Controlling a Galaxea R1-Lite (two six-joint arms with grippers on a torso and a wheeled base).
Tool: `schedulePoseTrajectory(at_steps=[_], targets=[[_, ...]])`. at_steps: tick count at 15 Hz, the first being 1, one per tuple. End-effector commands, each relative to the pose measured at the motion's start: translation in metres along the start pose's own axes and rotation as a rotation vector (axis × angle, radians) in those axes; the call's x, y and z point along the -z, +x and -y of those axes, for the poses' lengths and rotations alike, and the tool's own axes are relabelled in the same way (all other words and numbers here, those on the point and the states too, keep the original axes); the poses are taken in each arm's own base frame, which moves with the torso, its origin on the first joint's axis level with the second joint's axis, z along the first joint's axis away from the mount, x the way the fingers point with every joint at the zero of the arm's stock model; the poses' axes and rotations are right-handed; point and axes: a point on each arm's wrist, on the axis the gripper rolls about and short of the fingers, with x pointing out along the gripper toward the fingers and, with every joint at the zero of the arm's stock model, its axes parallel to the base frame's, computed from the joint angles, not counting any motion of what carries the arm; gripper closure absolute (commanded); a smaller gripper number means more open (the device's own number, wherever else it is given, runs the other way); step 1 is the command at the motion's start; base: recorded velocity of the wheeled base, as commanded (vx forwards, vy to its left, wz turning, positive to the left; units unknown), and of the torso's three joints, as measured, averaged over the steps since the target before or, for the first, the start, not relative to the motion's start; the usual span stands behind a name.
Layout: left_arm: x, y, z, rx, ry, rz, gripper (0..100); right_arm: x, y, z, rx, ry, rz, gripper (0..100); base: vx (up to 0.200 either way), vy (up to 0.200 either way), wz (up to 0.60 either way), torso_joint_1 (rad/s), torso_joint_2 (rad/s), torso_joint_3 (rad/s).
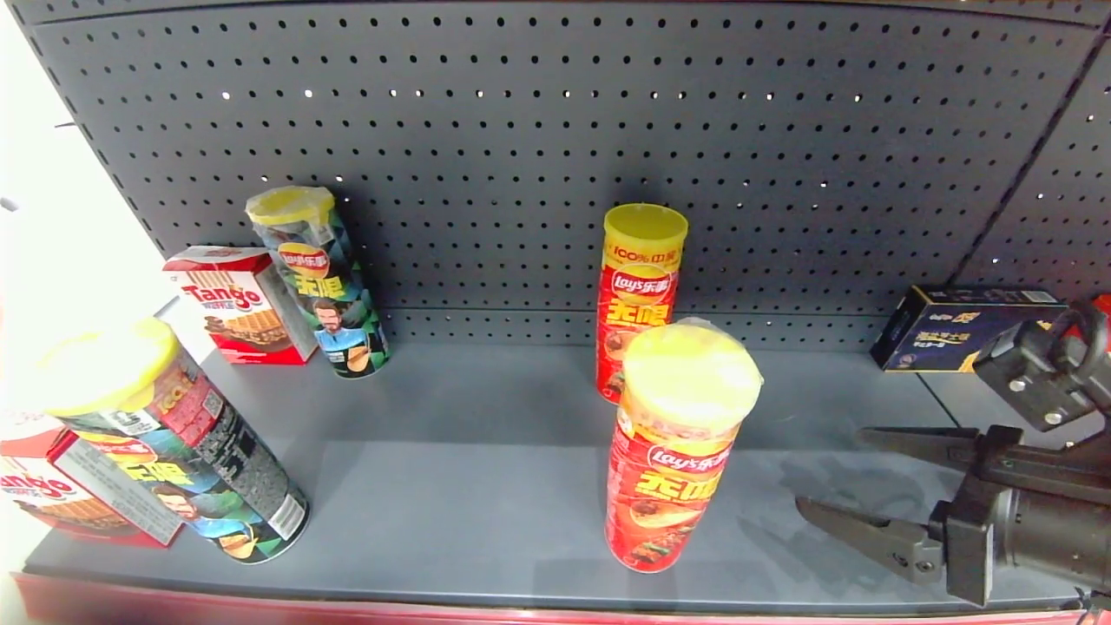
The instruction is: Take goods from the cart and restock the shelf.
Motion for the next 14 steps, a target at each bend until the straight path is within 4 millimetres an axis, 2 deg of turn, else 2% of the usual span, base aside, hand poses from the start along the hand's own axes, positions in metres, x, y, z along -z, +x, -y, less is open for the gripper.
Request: schedulePoseTrajectory(at_steps=[1,10,14], targets=[[0.0,0.0,0.0,0.0,0.001,-0.001,0,0.0,0.011,-0.001,-0.011,-0.005,-0.032,0,0.0,0.0,0.0,0.0,0.0,0.0],[0.0,0.0,0.0,0.003,0.0,-0.001,0,-0.024,0.047,-0.001,-0.027,-0.047,-0.037,0,0.0,0.0,0.0,0.0,0.0,0.0],[0.0,0.0,0.0,0.003,0.0,-0.001,0,-0.024,0.054,-0.005,-0.042,-0.06,-0.049,0,0.0,0.0,0.0,0.0,0.0,0.0]])
